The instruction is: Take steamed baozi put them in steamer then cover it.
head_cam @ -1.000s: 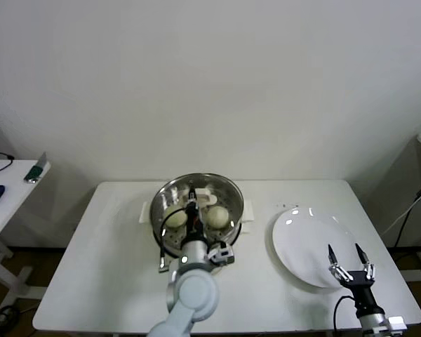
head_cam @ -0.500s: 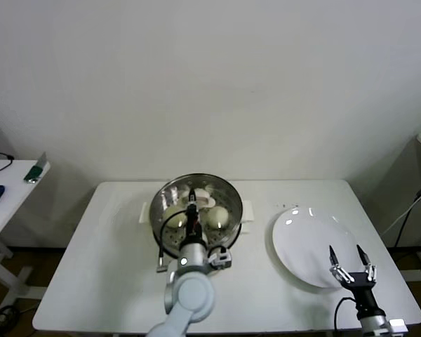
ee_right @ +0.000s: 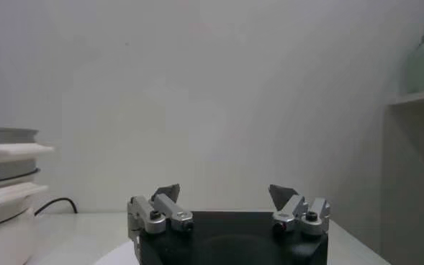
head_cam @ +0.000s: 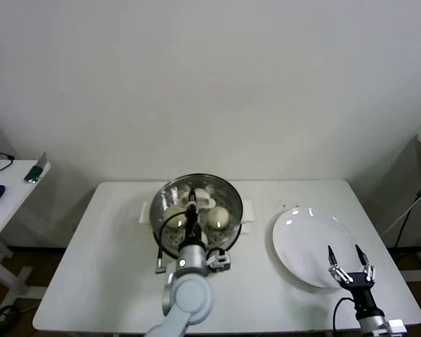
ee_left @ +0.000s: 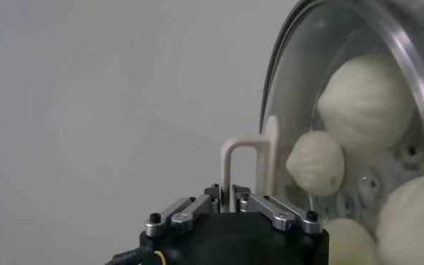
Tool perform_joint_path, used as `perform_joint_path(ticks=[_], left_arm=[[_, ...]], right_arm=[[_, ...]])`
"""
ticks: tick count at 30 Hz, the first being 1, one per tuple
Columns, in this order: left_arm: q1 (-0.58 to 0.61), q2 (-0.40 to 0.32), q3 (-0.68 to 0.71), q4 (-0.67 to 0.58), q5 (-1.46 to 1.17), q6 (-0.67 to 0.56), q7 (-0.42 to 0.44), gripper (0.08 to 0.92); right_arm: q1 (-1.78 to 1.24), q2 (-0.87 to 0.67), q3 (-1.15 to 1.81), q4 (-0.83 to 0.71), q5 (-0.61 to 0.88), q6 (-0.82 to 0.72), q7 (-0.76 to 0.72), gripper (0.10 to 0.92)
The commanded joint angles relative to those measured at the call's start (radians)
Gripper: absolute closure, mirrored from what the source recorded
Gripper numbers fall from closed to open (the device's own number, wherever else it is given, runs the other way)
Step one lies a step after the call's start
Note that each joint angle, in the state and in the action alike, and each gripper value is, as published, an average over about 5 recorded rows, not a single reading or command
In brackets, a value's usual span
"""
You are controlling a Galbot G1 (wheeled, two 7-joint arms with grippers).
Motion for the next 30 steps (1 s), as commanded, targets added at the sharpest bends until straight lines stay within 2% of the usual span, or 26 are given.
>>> perform_joint_path(ticks=[1, 7, 13, 19, 22, 26, 30], left_arm=[[0.001, 0.007, 0.006, -0.048, -0.063, 0.009, 0.0, 0.749], [0.018, 0.03, 0.009, -0.118, -0.106, 0.016, 0.015, 0.576], [0.063, 0.092, 0.004, -0.215, -0.201, 0.004, 0.015, 0.402], [0.126, 0.122, -0.04, -0.309, -0.422, -0.084, -0.113, 0.235], [0.174, 0.138, -0.092, -0.356, -0.557, -0.17, -0.181, 0.188], [0.249, 0.144, -0.184, -0.387, -0.773, -0.257, -0.278, 0.178], [0.312, 0.134, -0.341, -0.39, -0.979, -0.375, -0.358, 0.177]], right_arm=[[0.0, 0.0, 0.0, 0.004, -0.002, -0.005, -0.002, 0.203], [-0.001, -0.001, 0.001, 0.012, -0.004, -0.016, -0.004, 0.203], [-0.003, -0.004, -0.001, 0.02, 0.006, -0.049, 0.003, 0.203], [-0.011, -0.01, -0.007, 0.036, 0.038, -0.067, 0.077, 0.203], [-0.018, -0.012, -0.008, 0.043, 0.018, -0.069, 0.096, 0.203], [-0.021, -0.006, -0.004, 0.049, 0.008, -0.062, 0.111, 0.203], [-0.024, 0.003, -0.006, 0.058, 0.001, -0.061, 0.108, 0.203]])
